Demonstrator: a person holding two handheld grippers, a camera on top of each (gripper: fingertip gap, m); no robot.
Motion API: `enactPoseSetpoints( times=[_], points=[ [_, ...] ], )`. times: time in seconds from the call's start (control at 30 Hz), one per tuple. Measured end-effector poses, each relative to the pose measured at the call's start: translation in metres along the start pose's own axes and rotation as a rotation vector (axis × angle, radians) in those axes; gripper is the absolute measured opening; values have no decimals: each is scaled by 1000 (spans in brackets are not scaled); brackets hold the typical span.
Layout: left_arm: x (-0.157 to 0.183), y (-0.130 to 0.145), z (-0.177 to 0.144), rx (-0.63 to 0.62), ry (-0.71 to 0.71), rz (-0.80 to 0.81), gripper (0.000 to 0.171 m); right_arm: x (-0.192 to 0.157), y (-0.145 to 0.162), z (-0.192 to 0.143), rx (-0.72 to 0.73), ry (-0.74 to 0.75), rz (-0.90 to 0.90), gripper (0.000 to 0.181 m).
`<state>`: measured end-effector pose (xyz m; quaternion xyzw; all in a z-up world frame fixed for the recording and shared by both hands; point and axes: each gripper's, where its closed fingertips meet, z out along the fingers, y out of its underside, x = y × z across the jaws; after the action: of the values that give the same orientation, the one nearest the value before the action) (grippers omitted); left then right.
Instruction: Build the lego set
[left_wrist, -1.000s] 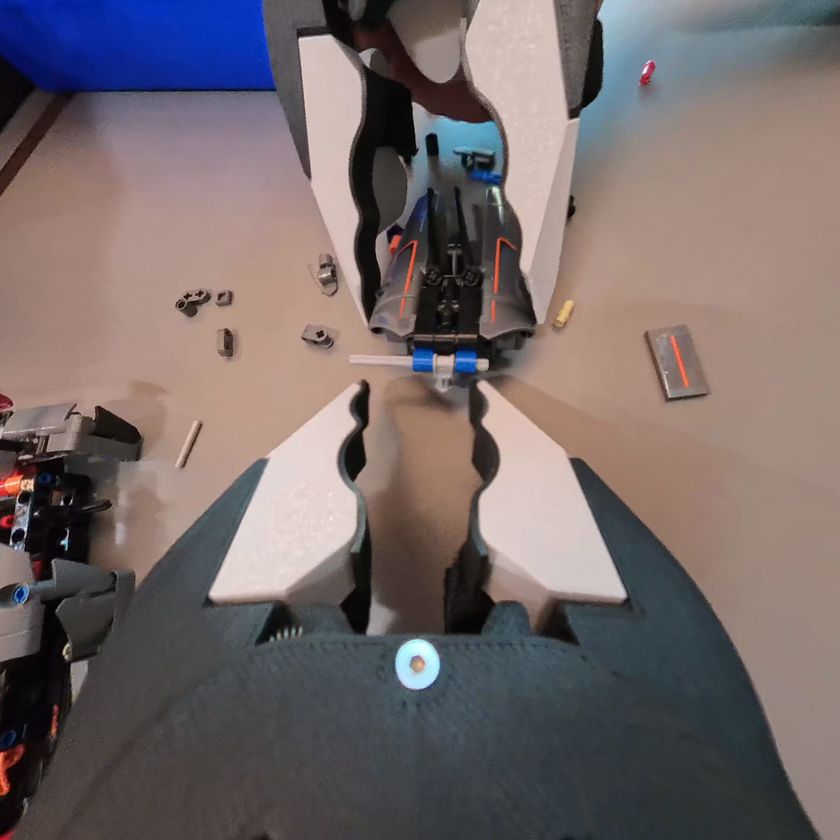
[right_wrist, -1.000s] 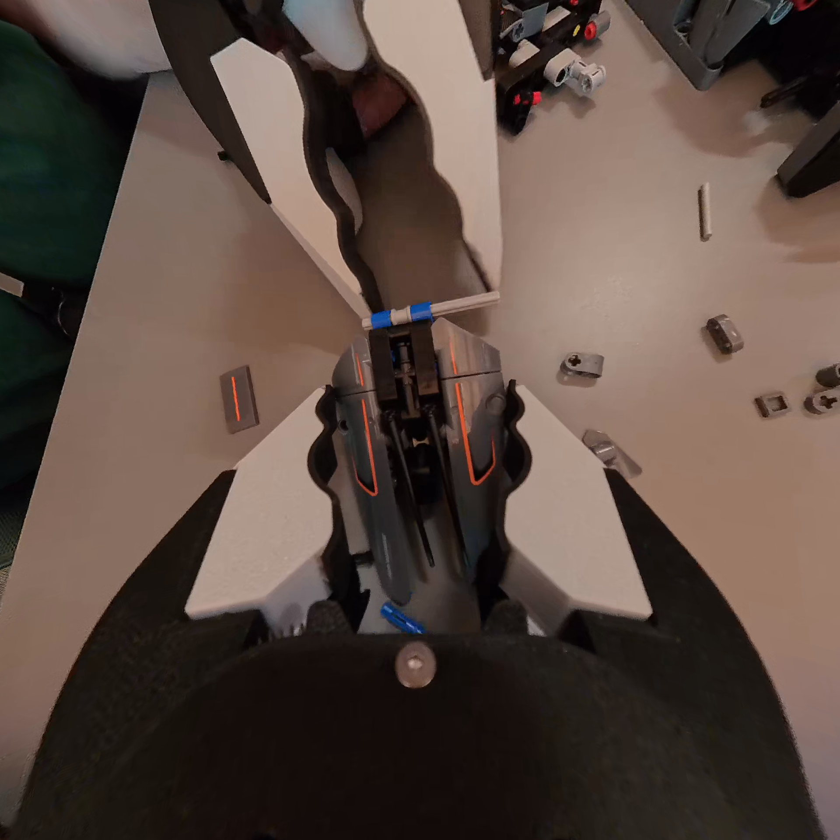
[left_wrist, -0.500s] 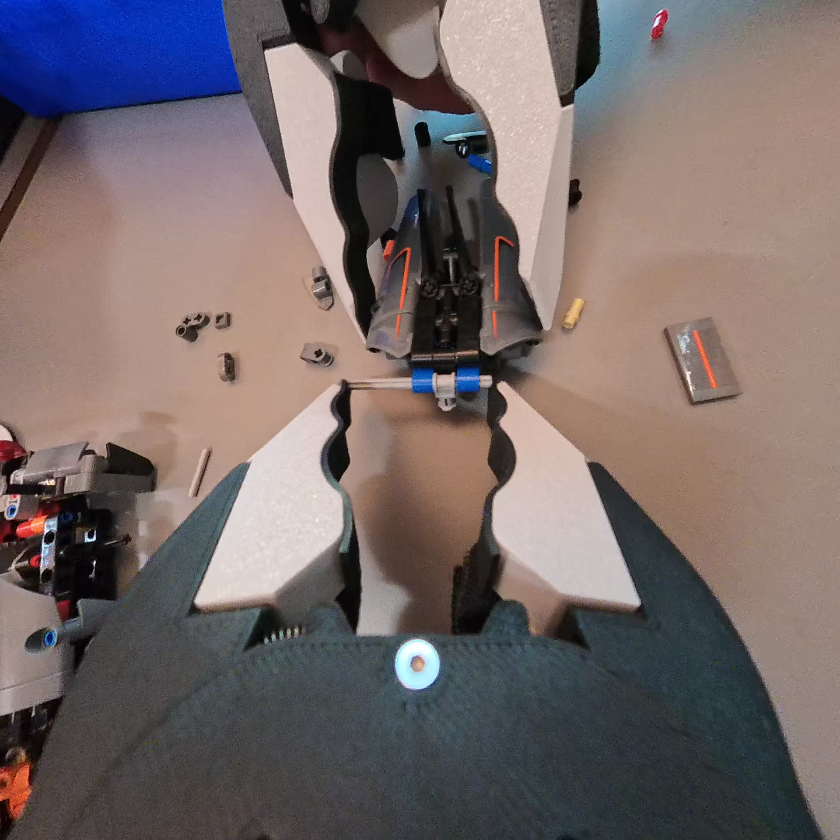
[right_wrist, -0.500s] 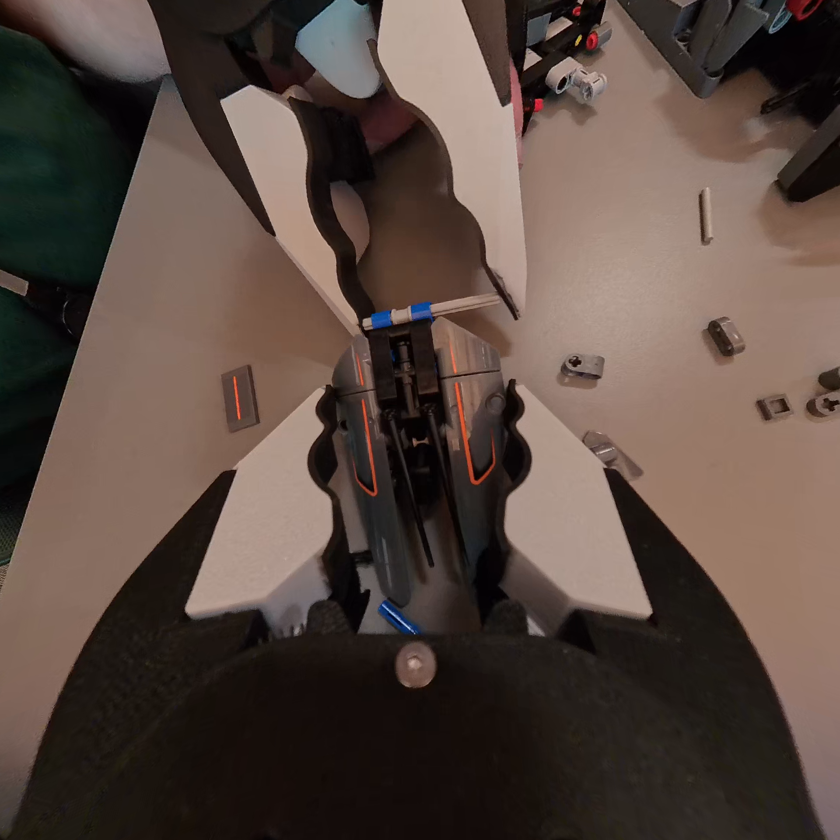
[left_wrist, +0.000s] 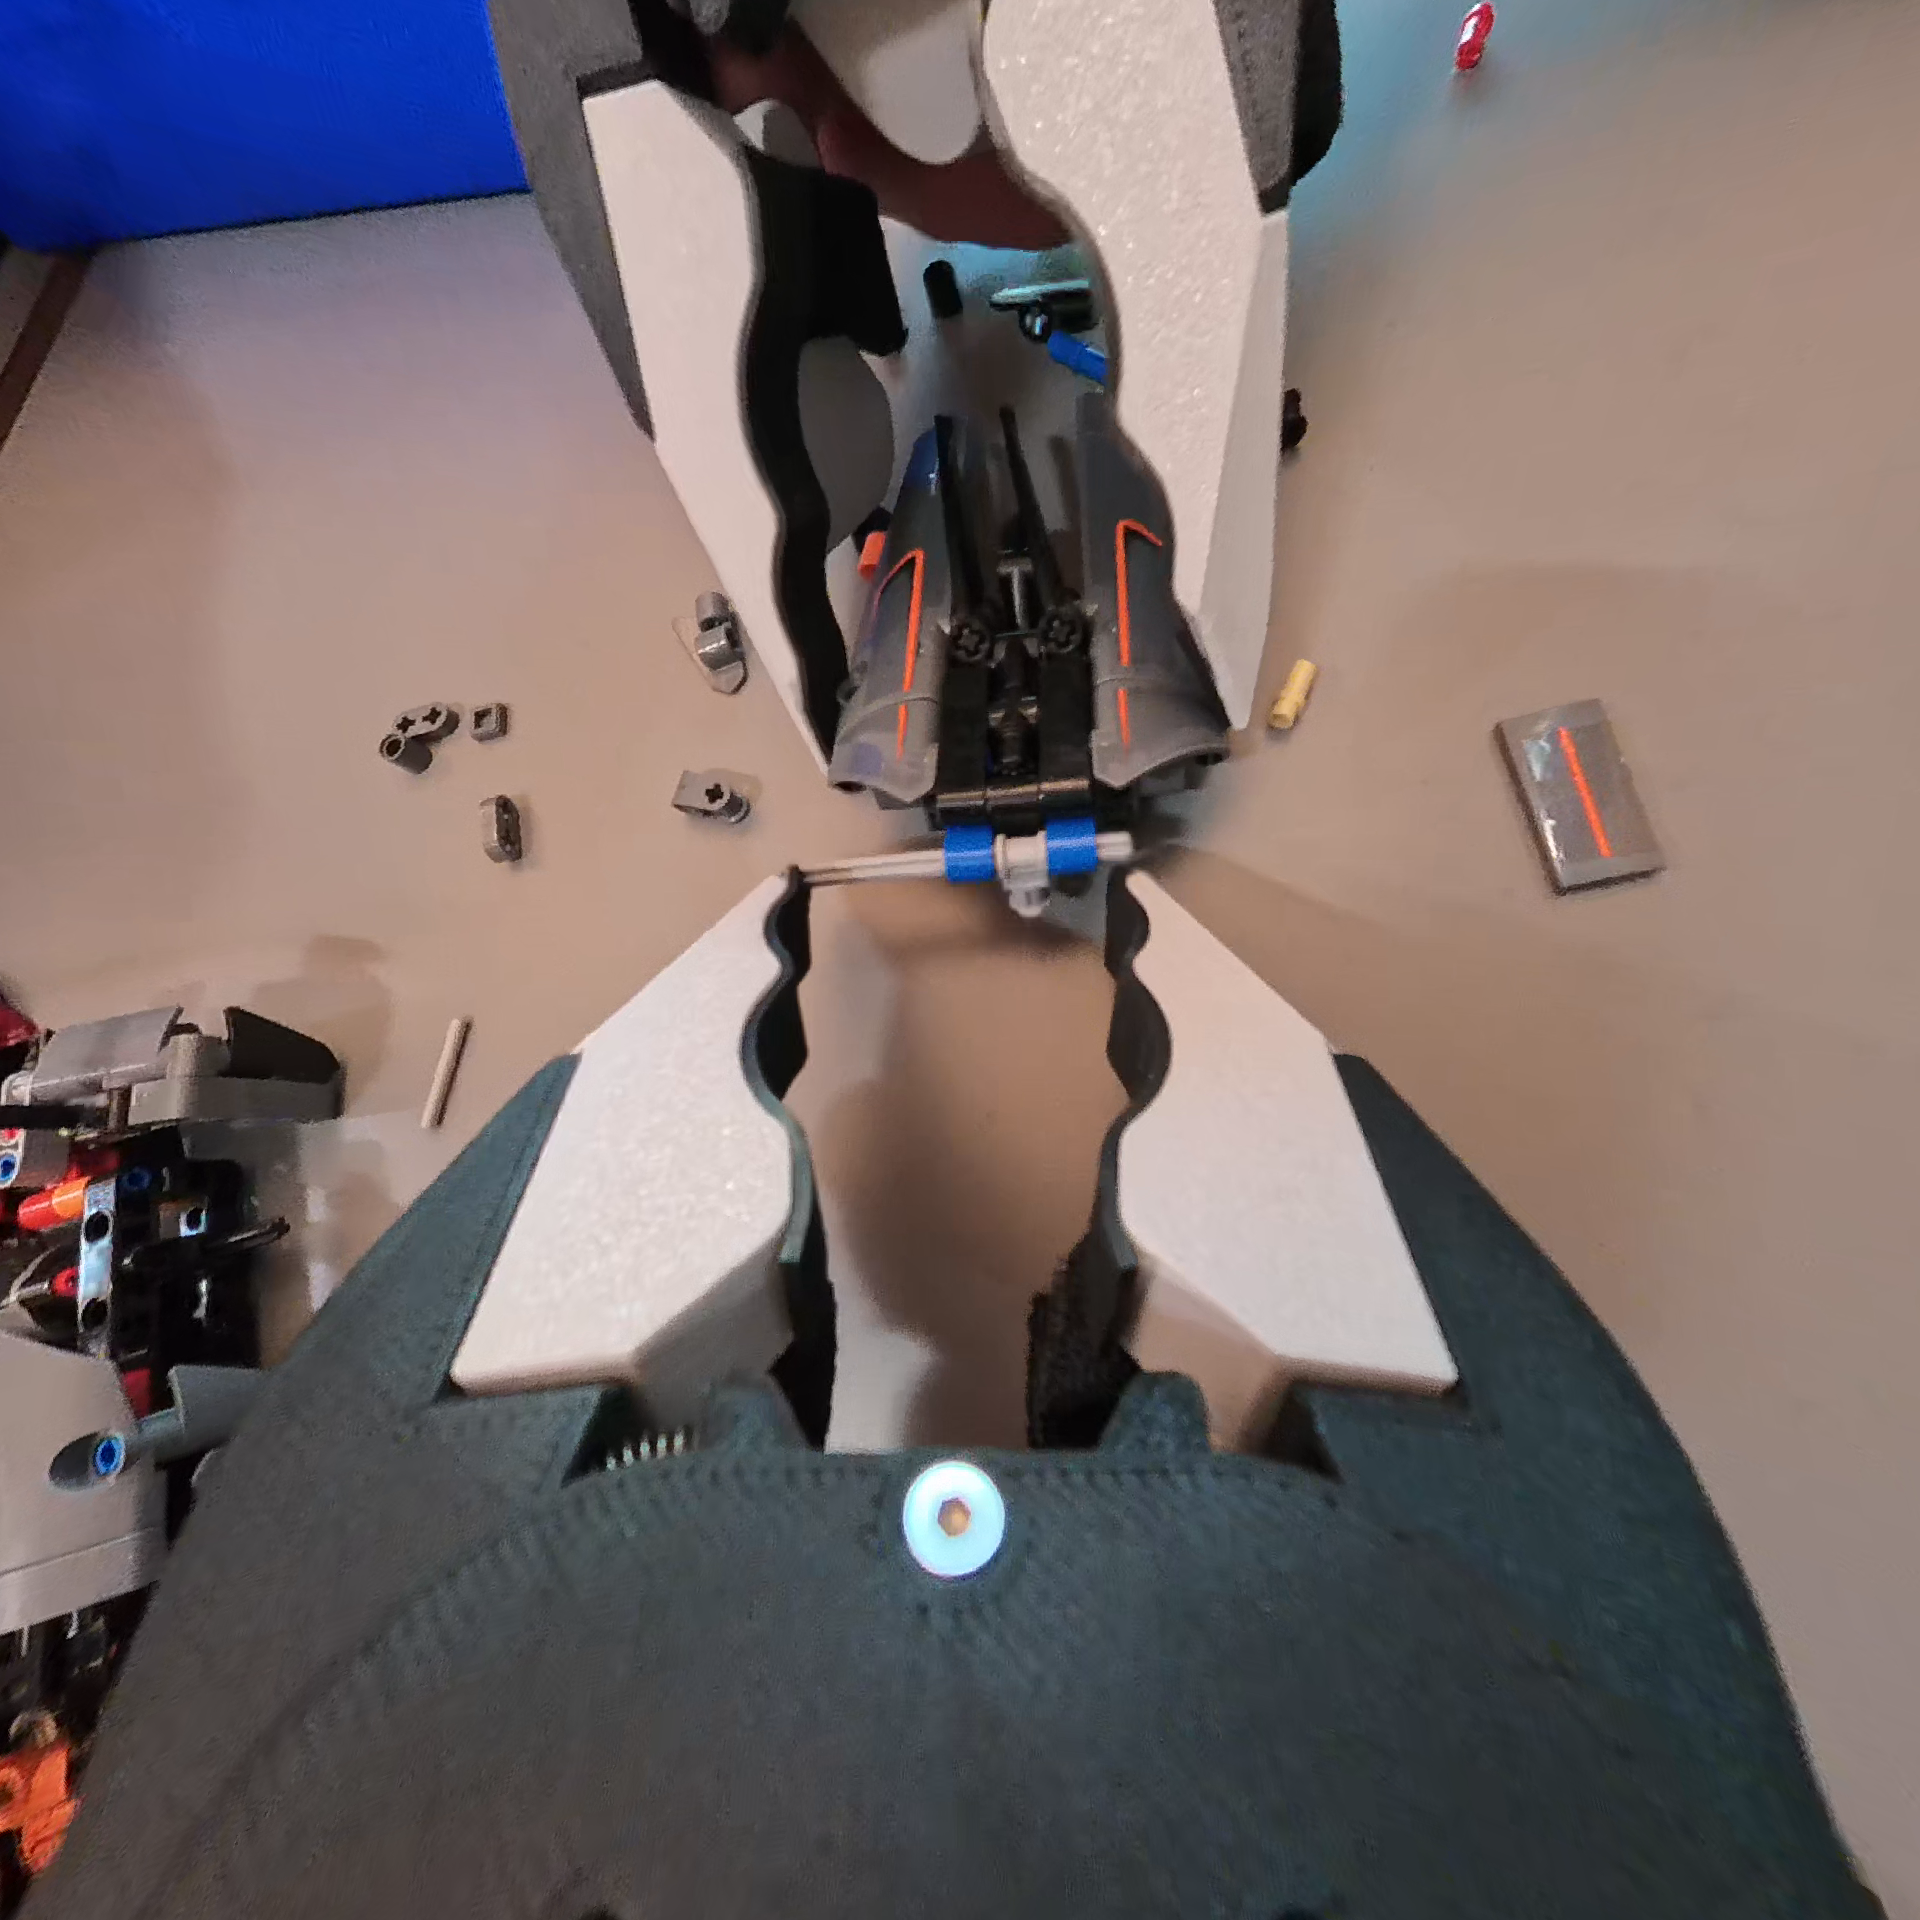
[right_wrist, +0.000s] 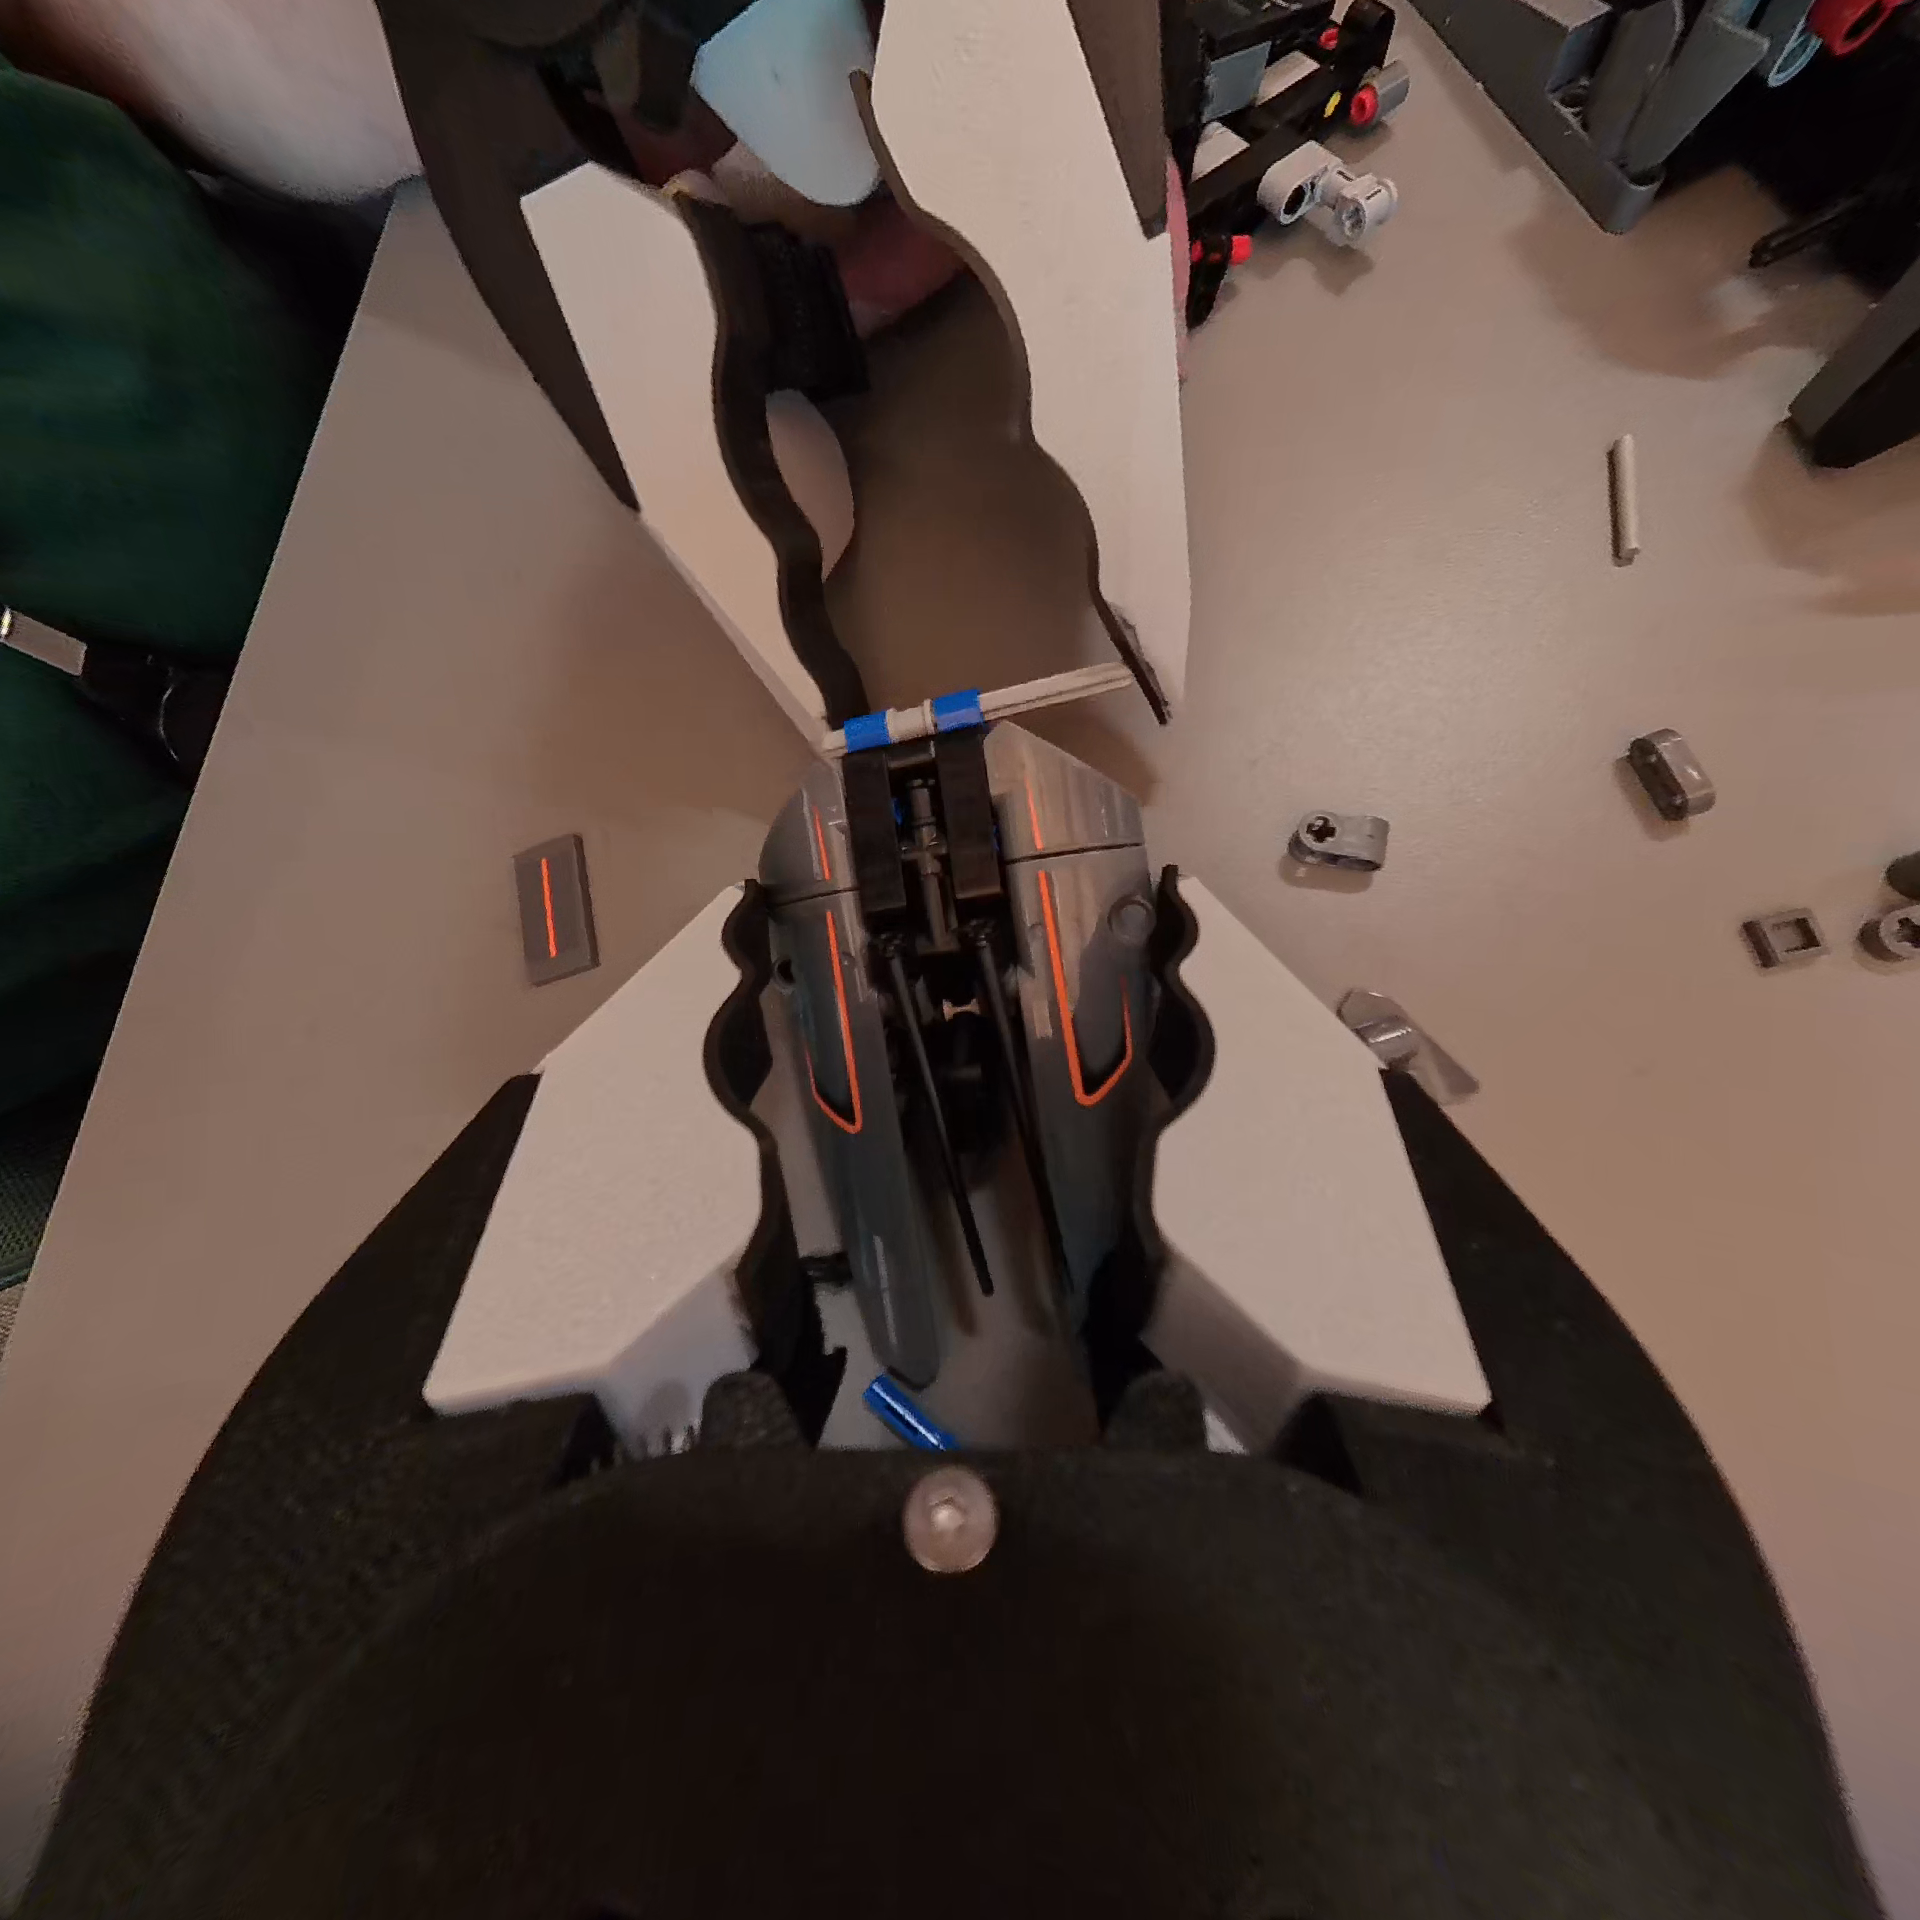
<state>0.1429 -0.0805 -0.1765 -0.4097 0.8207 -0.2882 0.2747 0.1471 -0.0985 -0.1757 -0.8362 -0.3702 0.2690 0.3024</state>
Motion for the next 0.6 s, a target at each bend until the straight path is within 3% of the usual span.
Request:
enactPoseSetpoints(
  times=[0.17, 0.33, 0.37, 0.47, 0.6],
  points=[
    [2, 2, -2, 3, 35, 5, 48, 0, 0, 0, -2, 2, -2, 73],
    [6, 1, 0, 4, 55, 9, 24, 0, 0, 0, 0, 2, -3, 73],
    [5, 1, 0, 2, 42, 20, 24, 0, 0, 0, 1, 1, -3, 73],
    [-5, 4, -1, -20, 3, -12, 47, 0, 0, 0, 2, -1, -4, 73],
    [-10, 4, -2, -35, -35, 25, 57, 0, 0, 0, 2, 0, -5, 73]
  ],
)
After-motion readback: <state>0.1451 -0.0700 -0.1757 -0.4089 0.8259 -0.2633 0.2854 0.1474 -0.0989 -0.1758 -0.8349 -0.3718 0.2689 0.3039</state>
